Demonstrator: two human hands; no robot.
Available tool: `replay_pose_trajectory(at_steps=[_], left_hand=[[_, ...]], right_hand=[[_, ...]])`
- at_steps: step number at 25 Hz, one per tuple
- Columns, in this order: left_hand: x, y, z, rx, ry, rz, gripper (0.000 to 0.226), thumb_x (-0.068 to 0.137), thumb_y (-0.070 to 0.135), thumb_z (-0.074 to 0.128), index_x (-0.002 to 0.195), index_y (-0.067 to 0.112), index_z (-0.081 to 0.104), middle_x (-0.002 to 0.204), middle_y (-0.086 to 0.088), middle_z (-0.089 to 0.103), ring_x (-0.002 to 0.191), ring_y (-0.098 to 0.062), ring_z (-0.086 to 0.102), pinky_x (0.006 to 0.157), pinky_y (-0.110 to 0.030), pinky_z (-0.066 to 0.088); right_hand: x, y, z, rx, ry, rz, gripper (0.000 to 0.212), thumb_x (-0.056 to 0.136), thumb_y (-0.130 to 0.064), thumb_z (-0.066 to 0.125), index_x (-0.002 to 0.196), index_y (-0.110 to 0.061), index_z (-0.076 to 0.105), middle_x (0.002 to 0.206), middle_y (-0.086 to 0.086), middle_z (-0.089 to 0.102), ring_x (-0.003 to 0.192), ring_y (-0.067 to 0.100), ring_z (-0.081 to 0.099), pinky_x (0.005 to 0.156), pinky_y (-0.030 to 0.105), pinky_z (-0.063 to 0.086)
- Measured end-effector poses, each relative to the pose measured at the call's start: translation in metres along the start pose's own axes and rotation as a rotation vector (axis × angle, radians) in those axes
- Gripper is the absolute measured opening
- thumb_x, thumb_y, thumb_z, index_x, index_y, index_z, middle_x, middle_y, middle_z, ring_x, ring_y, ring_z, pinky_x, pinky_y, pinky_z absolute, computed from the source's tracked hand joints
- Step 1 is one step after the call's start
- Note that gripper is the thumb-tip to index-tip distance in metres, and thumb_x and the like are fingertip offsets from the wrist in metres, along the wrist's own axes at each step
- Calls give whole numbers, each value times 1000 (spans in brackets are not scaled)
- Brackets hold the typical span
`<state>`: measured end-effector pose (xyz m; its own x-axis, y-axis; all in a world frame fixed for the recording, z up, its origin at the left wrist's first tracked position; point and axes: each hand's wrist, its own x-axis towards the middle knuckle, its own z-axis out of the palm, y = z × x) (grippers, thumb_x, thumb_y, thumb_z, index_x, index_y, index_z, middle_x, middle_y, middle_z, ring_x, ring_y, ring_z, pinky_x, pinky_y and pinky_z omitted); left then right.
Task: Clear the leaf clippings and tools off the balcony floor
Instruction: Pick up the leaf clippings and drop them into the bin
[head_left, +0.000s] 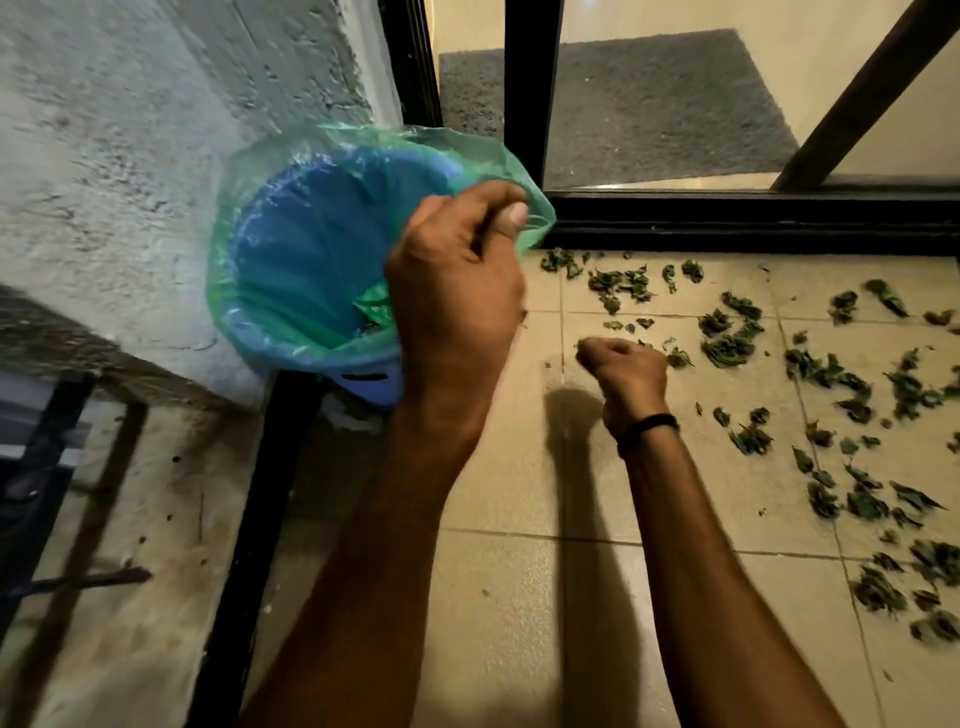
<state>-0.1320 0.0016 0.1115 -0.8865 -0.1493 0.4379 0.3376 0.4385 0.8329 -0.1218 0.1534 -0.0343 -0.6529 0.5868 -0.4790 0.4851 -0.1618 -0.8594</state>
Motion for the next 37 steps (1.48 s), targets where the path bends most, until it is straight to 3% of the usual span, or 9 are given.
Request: replay_pose_trajectory(at_steps=[3, 6, 9, 11, 13, 15, 18, 28, 37], left_hand=[[31, -11, -44, 40, 48, -68, 14, 87, 27, 68, 96, 22, 77, 85, 8, 75, 75, -10, 72, 75, -38, 60], [50, -34, -73, 175, 61, -153, 21, 82, 34, 66, 93, 20, 78, 79, 5, 74, 72, -13, 72, 75, -38, 60], [50, -49, -84, 286, -4, -268, 27, 76, 35, 65, 93, 19, 79, 81, -1, 76, 75, -17, 73, 77, -39, 61], [46, -51, -82, 337, -72, -339, 28, 76, 32, 66, 97, 17, 79, 85, -5, 77, 80, -20, 74, 82, -39, 60], [43, -50, -78, 366, -104, -380, 35, 79, 28, 68, 111, 16, 75, 96, -8, 77, 90, -22, 74, 90, -38, 57], [42, -46, -78, 406, -88, -385, 40, 84, 24, 68, 123, 15, 70, 109, -11, 74, 104, -24, 70, 99, -34, 52], [38, -36, -78, 455, -26, -344, 36, 91, 21, 65, 126, 13, 68, 120, -11, 71, 115, -24, 64, 98, -25, 43], [31, -9, -51, 310, 65, -191, 17, 91, 26, 63, 99, 18, 75, 95, 2, 76, 91, -15, 69, 82, -22, 43], [43, 66, -13, 99, -22, -126, 16, 91, 28, 61, 91, 19, 73, 88, 5, 75, 84, -15, 70, 77, -29, 54]], right_hand=[[-42, -62, -3, 347, -49, -127, 11, 81, -3, 73, 82, -13, 68, 88, 3, 71, 91, 16, 68, 79, 22, 56], [-80, -121, 3, 452, -219, -364, 7, 82, -6, 73, 89, -8, 71, 89, 7, 72, 85, 16, 68, 76, 22, 54], [-102, -149, 32, 327, -364, -532, 8, 84, -7, 73, 92, -8, 73, 86, 7, 73, 81, 16, 70, 75, 29, 58], [-104, -153, 62, 151, -414, -590, 8, 85, -8, 72, 93, -4, 73, 83, 10, 74, 77, 20, 71, 78, 42, 60], [-100, -147, 87, -31, -470, -602, 19, 83, -16, 69, 97, -3, 74, 86, 14, 74, 81, 26, 71, 81, 52, 57], [-92, -132, 99, -177, -448, -621, 34, 77, -28, 64, 102, -7, 74, 95, 11, 74, 89, 27, 71, 85, 50, 56], [-91, -118, 94, -117, -400, -574, 23, 83, -17, 63, 100, -8, 75, 92, 7, 75, 82, 19, 73, 84, 45, 58], [-105, -134, 53, 207, -352, -541, 13, 92, -2, 59, 96, -2, 72, 86, 16, 73, 79, 25, 73, 81, 41, 60], [-92, -190, -14, -163, -262, -417, 12, 91, 1, 59, 94, 2, 71, 90, 21, 72, 86, 29, 72, 81, 38, 60]])
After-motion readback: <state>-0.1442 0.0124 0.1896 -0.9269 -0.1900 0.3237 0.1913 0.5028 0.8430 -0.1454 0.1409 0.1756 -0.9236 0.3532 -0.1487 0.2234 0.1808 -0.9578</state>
